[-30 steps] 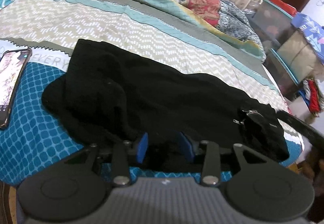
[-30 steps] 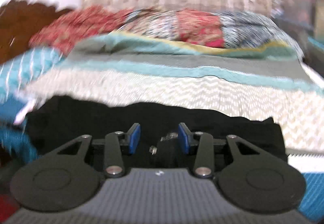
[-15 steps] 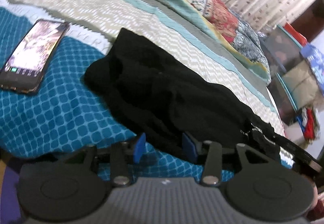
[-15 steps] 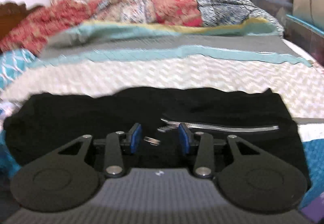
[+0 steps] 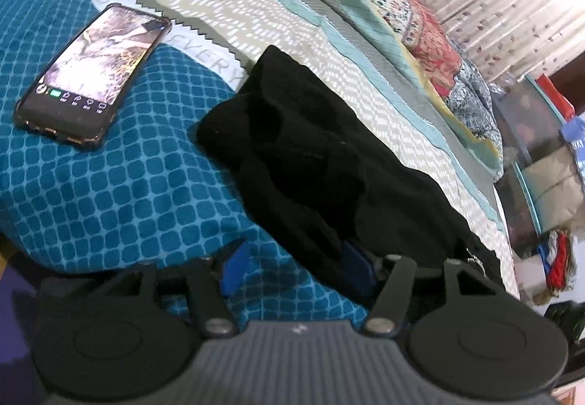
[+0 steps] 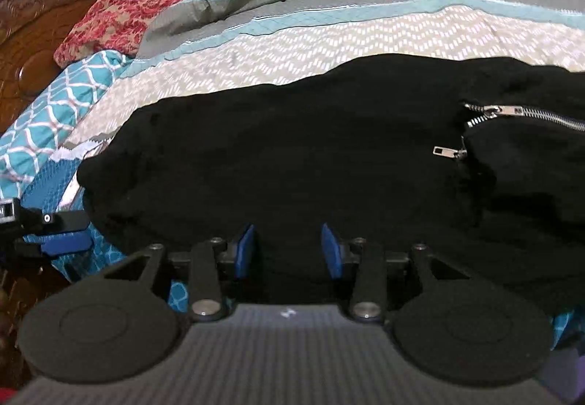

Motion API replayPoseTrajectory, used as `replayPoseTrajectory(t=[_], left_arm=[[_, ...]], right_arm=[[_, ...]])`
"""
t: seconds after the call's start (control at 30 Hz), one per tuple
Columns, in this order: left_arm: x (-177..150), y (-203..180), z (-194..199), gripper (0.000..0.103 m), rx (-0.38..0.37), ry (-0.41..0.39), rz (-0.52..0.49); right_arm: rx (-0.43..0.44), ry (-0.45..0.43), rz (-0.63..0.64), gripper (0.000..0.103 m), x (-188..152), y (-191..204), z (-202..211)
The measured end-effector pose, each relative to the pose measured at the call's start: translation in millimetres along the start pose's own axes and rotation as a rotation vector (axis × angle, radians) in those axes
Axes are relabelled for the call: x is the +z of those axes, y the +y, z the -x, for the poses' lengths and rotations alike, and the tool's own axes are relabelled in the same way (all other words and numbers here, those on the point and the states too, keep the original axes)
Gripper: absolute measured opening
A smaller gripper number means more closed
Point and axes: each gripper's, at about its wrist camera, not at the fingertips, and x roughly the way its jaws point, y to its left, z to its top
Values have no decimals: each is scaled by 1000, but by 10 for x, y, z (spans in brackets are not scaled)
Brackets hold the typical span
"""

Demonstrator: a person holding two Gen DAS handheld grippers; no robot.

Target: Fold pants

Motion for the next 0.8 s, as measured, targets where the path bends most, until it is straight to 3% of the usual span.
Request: replayPoseTrajectory(t=[0.37,0.8], left_arm=[[54,-48,-105,77,-3,16,12],[146,-96,-246,90,-8,31,35]], right_arm=[[13,1,-41,43,-52,-41,29],[29,0,-51,43,-70,-126,39]])
